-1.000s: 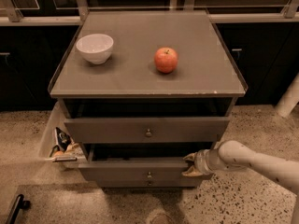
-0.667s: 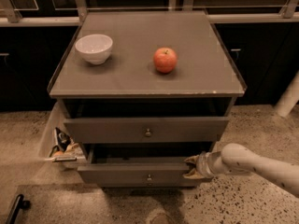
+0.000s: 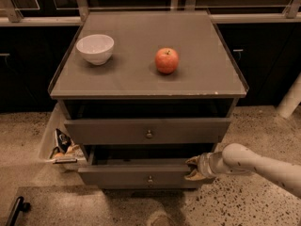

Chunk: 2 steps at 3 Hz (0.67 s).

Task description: Open middle drawer

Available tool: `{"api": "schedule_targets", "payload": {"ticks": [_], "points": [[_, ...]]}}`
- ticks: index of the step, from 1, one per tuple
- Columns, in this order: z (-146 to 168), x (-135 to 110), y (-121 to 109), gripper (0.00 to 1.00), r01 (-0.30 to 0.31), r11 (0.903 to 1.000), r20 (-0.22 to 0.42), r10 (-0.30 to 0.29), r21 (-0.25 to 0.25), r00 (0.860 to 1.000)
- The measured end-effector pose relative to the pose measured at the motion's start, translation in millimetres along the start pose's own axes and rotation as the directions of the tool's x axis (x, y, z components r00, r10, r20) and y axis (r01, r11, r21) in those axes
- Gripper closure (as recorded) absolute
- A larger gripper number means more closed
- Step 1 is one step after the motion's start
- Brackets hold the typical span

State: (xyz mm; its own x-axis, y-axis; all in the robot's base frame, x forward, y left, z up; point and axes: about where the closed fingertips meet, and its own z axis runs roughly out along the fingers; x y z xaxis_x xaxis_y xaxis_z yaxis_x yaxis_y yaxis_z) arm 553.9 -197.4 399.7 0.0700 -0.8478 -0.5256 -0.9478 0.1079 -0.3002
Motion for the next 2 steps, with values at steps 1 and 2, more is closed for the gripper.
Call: {"api": "schedule_targets", "payload": {"ticks": [1,2], "points": [[1,0,-2,0.27,-0.004,1.0000,0.000,0.004,-0.005,1.000],[1,15,12,0.30,-0.032,0.9990,0.026,0.033,-0.032,0.999]]}}
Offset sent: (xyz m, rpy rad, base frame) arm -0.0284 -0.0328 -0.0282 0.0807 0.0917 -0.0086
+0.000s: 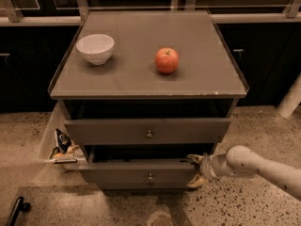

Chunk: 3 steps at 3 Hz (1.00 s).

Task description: Open middle drawer

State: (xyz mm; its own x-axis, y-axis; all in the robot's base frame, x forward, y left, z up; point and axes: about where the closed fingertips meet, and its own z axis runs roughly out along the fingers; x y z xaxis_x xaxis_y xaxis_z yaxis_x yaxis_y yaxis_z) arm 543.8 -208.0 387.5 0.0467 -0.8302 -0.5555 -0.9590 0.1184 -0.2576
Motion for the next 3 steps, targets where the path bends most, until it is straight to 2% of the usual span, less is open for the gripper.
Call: {"api": "schedule_targets", "payload": {"ticks": [3], "points": [[-6.6,-3.9,8.6,0.98,-0.003,0.9999,0.014,0.003,-0.015,1.000]]}}
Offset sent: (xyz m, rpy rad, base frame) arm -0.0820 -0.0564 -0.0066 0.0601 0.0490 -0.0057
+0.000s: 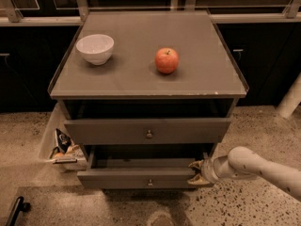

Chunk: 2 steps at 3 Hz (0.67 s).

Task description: Open middle drawer

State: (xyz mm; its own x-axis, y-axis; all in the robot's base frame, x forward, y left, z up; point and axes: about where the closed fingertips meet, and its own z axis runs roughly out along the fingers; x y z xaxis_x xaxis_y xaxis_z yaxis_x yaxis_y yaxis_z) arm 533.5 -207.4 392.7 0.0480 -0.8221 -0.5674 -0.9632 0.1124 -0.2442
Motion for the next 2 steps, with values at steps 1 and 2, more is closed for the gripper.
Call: {"api": "schedule_targets", "payload": {"ticks": [1,2], "points": [[-5.8,2.3,11.3,1.00,-0.002,1.0000,0.004,0.002,-0.005,1.000],[-6.8,1.5,12.7,0.81,-0.002,1.0000,0.004,0.002,-0.005,1.000]]}}
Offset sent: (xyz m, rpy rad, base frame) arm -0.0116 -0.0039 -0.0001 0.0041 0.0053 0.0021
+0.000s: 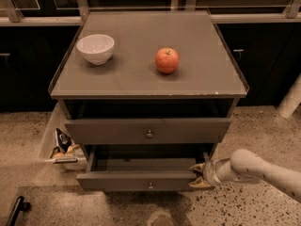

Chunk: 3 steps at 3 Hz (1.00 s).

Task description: Open middle drawer

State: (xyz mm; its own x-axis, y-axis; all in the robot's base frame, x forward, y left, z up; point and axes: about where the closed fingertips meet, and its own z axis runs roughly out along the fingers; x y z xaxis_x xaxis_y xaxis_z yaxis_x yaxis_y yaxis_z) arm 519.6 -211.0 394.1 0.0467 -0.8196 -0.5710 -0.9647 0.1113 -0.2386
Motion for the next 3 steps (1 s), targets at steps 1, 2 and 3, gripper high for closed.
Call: {"api": "schedule_targets", "payload": {"ticks": [1,2,3], "points": [[0.0,0.0,0.0,0.58,0.000,1.0000,0.000,0.000,0.000,1.000],[1.3,0.8,-3.5,0.35,-0.011,0.9999,0.006,0.011,-0.004,1.000],[0.8,6.2,3.5,0.37,-0.021,0.9996,0.026,0.021,-0.019,0.999]]}}
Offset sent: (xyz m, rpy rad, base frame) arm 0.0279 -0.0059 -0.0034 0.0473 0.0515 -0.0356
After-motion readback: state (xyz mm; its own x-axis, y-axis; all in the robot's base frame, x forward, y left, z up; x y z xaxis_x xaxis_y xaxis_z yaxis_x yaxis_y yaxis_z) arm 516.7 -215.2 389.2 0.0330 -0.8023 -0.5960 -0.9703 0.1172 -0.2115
